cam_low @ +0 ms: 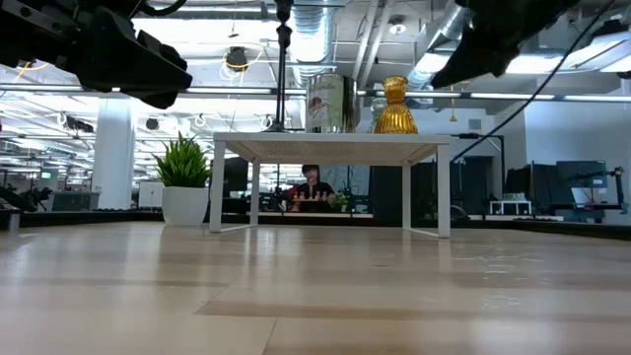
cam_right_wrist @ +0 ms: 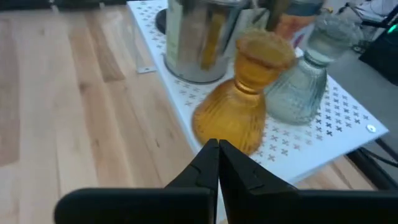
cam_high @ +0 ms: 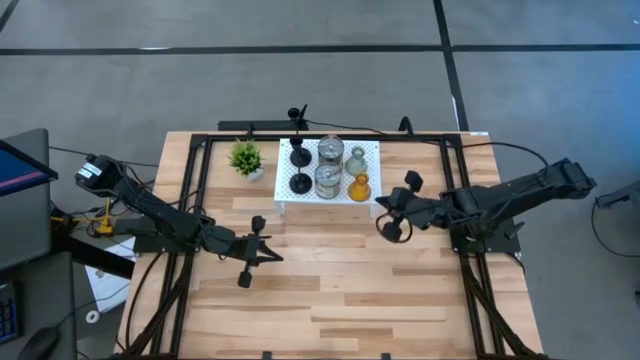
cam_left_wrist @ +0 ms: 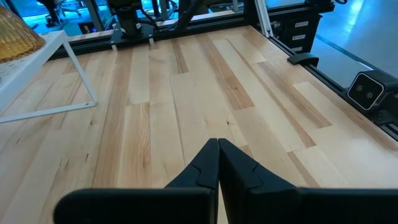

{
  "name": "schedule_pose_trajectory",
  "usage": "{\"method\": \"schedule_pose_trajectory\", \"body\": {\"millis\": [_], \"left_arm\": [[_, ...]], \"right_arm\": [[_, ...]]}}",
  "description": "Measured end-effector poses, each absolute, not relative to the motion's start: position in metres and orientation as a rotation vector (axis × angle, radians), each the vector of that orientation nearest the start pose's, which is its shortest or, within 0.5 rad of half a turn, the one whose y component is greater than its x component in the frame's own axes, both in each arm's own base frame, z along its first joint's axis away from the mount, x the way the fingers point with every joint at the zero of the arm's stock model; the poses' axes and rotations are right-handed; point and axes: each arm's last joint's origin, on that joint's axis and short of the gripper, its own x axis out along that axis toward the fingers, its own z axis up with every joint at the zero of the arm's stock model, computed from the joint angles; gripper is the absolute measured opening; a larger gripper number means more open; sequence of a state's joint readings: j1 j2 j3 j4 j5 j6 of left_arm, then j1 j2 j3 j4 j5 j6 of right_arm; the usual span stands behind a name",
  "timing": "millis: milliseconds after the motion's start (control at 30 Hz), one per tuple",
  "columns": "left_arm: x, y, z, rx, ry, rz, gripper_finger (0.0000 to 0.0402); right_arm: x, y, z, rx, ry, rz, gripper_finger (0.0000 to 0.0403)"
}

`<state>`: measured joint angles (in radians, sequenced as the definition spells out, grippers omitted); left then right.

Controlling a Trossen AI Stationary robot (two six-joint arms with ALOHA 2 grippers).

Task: Pick & Place candle stick holders
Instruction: Align the orange glass candle holder with the other green glass candle holder on the shelf

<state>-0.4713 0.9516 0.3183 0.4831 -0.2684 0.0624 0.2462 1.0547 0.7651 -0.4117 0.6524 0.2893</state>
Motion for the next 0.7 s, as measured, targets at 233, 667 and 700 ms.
{"method": "schedule_pose_trajectory", "body": {"millis": [233, 667, 700], "left_arm": [[0.177, -0.081, 0.208, 0.115, 0.131, -0.207, 0.0004], [0.177, -0.081, 0.208, 0.115, 0.131, -0.206, 0.0004], [0.177, -0.081, 0.208, 0.115, 0.131, -0.207, 0.0004]], "right_arm": [[0.214, 0.025, 0.241, 0.027, 0.529, -0.478, 0.0000], [0.227, 0.014, 0.232, 0.039, 0.532, -0.518, 0.0000], [0.229, 0.014, 0.230, 0.039, 0.543, -0.517, 0.0000]]}}
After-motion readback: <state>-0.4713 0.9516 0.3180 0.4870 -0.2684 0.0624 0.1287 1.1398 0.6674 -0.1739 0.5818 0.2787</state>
